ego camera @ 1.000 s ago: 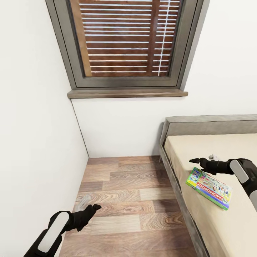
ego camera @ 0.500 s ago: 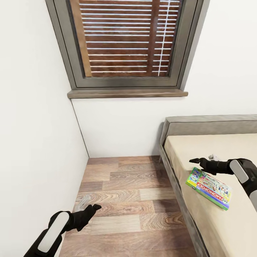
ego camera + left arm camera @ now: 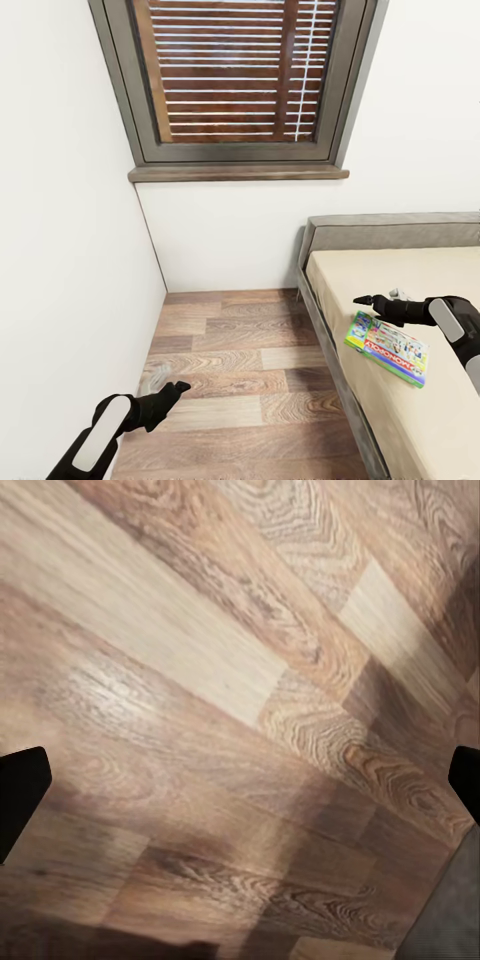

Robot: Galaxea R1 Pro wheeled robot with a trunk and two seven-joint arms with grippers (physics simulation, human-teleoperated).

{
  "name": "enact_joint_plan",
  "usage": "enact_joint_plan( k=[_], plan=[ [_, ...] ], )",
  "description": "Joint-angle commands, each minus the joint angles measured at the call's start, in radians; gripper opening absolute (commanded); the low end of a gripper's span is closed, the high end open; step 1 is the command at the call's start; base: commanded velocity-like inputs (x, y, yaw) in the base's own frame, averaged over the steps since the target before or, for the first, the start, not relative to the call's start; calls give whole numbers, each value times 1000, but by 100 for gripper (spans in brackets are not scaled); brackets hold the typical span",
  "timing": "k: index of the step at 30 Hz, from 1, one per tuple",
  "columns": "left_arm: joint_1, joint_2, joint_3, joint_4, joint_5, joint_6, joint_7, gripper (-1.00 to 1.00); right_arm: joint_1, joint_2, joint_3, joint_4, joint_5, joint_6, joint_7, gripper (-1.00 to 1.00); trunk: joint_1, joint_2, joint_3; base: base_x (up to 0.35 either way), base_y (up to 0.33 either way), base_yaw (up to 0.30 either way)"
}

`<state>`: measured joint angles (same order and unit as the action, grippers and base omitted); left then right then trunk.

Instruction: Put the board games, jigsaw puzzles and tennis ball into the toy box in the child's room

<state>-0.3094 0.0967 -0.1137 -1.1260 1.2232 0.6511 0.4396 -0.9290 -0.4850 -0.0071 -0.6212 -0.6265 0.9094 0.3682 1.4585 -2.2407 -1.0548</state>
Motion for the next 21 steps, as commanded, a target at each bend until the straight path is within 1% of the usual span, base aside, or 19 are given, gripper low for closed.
enact_joint_plan(
  k=[1, 5, 10, 15, 21],
  plan=[
    [0, -3, -2, -1, 10, -1, 10, 100, -1, 0, -1, 0, 5, 3, 6, 100, 0, 0, -1, -46, 0, 0],
    [0, -9, -2, -1, 8, -1, 10, 100, -1, 0, -1, 0, 5, 3, 6, 100, 0, 0, -1, -36, 0, 0],
    [0, -15, -2, -1, -9, -1, 10, 100, 0, 0, 0, 0, 5, 3, 6, 100, 0, 0, -1, -17, 0, 30],
    [0, -19, -1, -1, -26, -1, 10, 100, 1, 0, 0, 0, 5, 3, 6, 100, 0, 0, -1, -7, 0, 148],
    [0, -20, -1, -1, -34, -1, 10, 100, 1, 1, 0, 0, 6, 3, 7, 100, 0, 0, -1, -3, 0, 127]
  ],
)
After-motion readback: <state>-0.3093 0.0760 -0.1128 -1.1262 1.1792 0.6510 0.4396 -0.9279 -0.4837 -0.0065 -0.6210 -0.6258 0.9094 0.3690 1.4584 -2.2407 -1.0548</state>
